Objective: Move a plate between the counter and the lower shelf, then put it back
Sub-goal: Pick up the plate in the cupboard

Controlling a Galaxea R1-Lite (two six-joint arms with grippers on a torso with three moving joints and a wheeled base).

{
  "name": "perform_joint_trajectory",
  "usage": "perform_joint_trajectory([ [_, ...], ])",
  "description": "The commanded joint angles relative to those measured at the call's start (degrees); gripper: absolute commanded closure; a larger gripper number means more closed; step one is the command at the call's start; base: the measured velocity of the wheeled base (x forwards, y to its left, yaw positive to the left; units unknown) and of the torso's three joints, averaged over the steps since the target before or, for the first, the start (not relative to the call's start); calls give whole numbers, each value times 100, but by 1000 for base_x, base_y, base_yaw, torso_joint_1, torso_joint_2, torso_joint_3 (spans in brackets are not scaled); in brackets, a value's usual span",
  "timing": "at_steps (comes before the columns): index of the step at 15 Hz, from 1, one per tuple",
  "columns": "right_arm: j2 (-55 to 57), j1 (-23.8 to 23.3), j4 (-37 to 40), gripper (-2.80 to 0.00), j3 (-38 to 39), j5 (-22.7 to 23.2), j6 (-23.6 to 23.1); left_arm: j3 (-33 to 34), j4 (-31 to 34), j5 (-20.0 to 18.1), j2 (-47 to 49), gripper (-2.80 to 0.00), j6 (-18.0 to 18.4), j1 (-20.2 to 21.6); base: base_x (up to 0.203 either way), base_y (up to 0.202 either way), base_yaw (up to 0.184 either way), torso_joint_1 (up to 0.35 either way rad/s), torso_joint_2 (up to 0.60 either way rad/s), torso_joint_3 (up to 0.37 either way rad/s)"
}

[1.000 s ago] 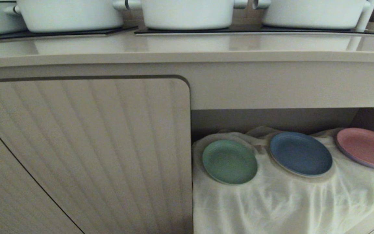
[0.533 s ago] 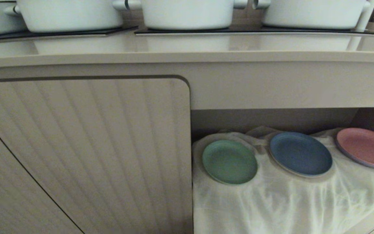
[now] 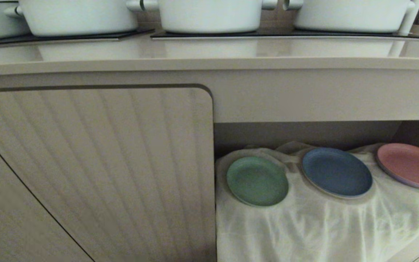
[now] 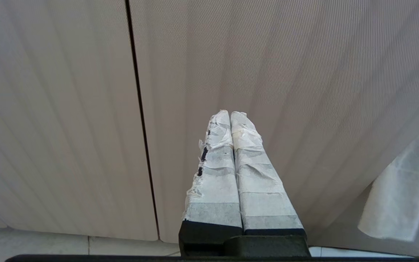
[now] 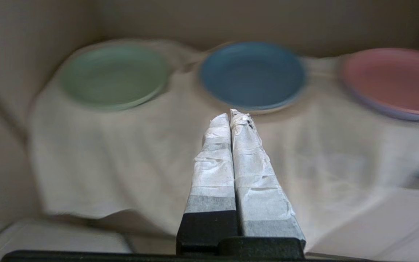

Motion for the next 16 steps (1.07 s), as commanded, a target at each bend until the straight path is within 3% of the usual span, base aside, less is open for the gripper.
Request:
perform_joint_trajectory([
  [1,704,8,-94,0,0,250,-14,2,0,-9,-2,0,-5,0,0,0,0,0,0,0],
  [7,2697,-17,-246,0,-213,1236,-25,2,0,8,-2,0,-5,0,0,0,0,0,0,0],
  [16,5040,-14,-204,0,-1145,1414,47,-6,0,-9,-2,0,-5,0,0,0,0,0,0,0],
])
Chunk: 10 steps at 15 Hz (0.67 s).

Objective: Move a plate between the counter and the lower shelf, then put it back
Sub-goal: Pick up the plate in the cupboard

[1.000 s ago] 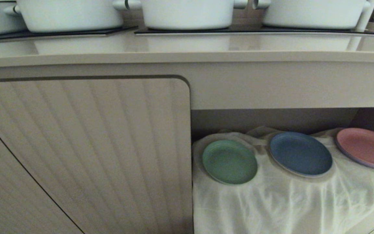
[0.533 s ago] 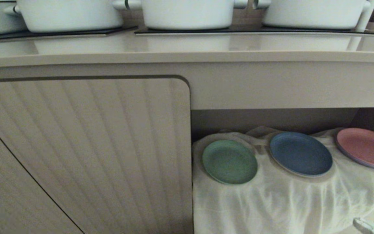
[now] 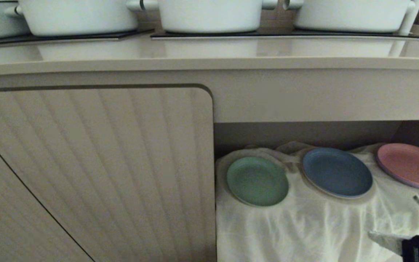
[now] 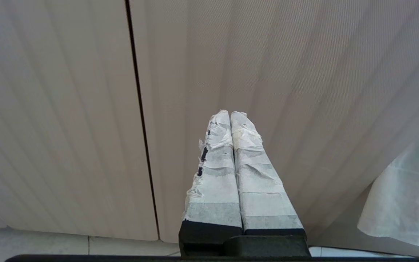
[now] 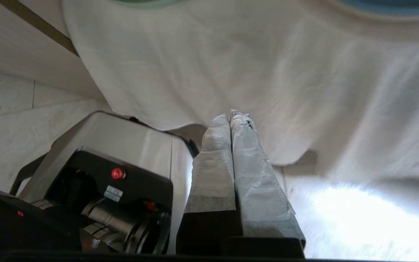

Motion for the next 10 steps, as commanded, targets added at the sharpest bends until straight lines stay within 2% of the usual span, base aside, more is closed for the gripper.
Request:
perform_joint_trajectory([
  [1,579,18,-17,0,-183,15,133,2,0,-7,-2,0,-5,0,0,0,0,0,0,0],
  [3,871,81,3,0,-365,8,365,2,0,-8,-2,0,-5,0,0,0,0,0,0,0],
  [10,1733,287,191,0,-787,6,507,2,6,-8,-2,0,-5,0,0,0,0,0,0,0],
])
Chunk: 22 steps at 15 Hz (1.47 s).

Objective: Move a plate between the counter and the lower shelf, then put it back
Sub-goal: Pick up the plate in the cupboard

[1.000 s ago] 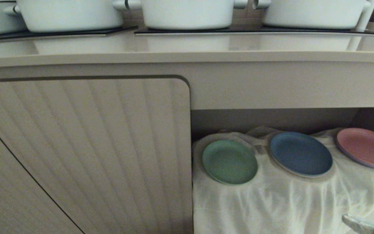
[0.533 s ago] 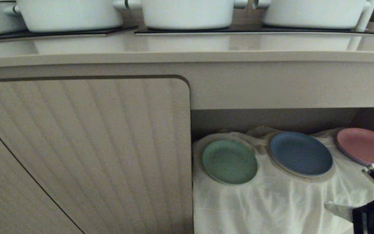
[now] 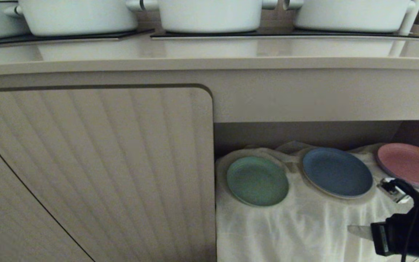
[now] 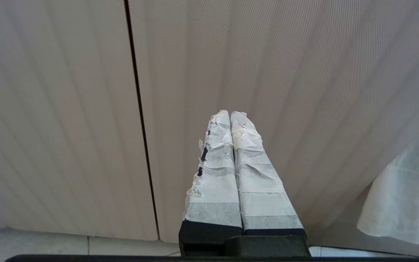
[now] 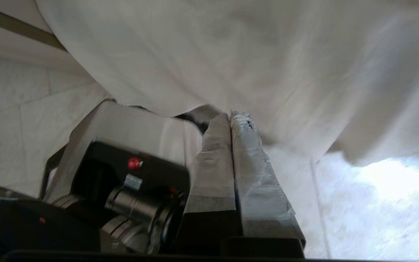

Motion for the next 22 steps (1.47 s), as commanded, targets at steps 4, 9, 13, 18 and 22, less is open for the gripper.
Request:
perform_joint_trajectory([
  [4,518,561,-12,0,-370,7,566,2,0,-4,-2,0,-5,0,0,0,0,0,0,0],
  [9,1128,824,6,0,-875,-3,769,-3,0,14,-2,0,-5,0,0,0,0,0,0,0],
  [13,1522,979,-24,0,-1101,-10,990,2,0,-4,-2,0,-5,0,0,0,0,0,0,0],
  [18,1922,1120,0,0,-1523,-26,1377,2,0,0,-2,0,-5,0,0,0,0,0,0,0],
  [22,2292,1252,-21,0,-1916,-37,1688,-1,0,-4,-2,0,-5,0,0,0,0,0,0,0],
])
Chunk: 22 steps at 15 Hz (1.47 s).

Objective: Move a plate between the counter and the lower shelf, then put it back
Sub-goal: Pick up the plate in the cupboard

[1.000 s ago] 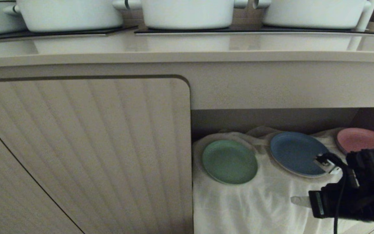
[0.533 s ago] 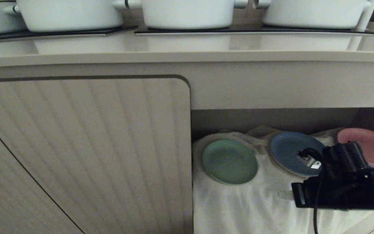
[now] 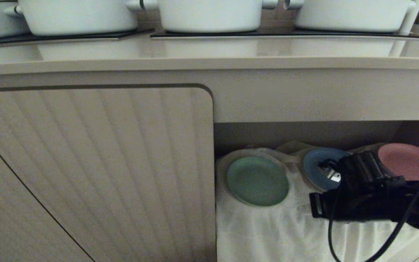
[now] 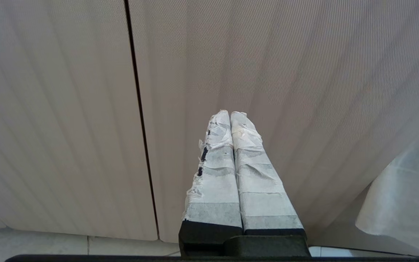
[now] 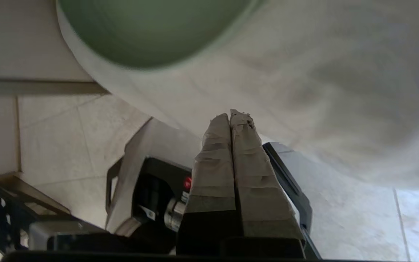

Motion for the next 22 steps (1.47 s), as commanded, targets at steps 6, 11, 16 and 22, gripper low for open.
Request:
perform_joint_trajectory([
  [6,432,46,89,0,-511,-44,28,-9,0,2,-2,0,-5,0,0,0,0,0,0,0],
  [11,544,46,353,-160,-871,-75,36,-9,0,2,-2,0,-5,0,0,0,0,0,0,0],
  [16,621,46,369,-280,-1082,-86,139,-8,0,2,-2,0,-5,0,0,0,0,0,0,0],
  [22,898,97,1011,-280,-1766,-492,245,-7,0,12,-2,0,-5,0,0,0,0,0,0,0],
])
